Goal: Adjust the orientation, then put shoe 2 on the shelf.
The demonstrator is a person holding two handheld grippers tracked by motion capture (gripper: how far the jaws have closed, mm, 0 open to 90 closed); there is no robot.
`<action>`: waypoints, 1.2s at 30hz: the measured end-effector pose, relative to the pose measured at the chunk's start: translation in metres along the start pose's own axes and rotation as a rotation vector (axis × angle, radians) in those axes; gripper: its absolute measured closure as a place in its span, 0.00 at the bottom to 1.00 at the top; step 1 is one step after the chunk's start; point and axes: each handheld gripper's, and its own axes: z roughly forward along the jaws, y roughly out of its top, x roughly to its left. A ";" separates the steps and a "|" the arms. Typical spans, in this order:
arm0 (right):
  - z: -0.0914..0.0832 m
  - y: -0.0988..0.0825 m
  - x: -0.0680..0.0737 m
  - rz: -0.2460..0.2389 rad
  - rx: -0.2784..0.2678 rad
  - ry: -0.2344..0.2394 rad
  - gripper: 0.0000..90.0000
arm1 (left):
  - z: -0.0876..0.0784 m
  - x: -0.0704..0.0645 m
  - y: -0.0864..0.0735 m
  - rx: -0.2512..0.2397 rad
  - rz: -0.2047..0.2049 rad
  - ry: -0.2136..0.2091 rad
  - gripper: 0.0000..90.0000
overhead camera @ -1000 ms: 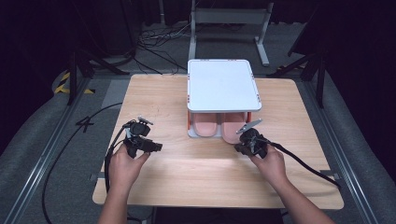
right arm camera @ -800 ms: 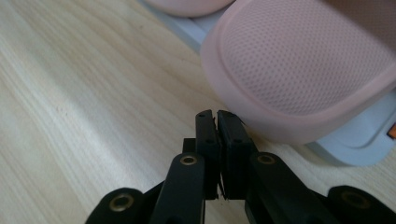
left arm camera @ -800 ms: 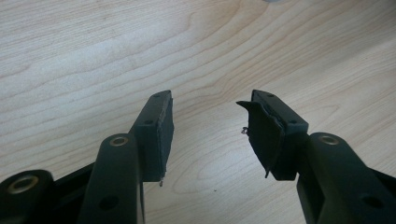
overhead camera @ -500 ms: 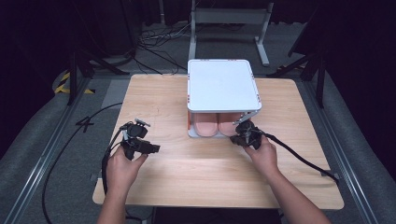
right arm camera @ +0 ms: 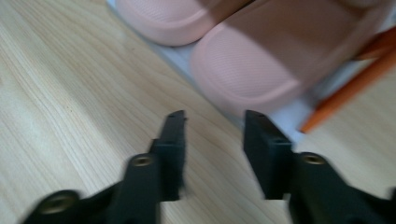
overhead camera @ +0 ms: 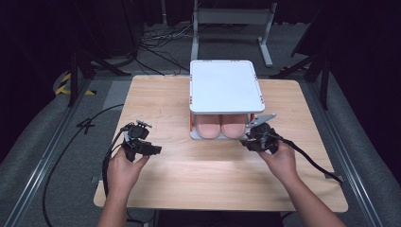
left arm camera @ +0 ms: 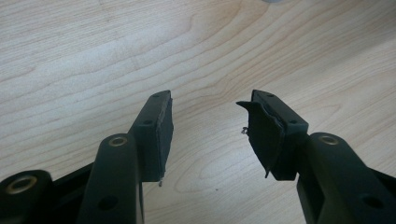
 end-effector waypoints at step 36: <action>-0.059 -0.160 -0.116 0.298 -0.052 -0.102 0.21 | 0.011 0.023 -0.022 -0.034 0.086 0.060 0.50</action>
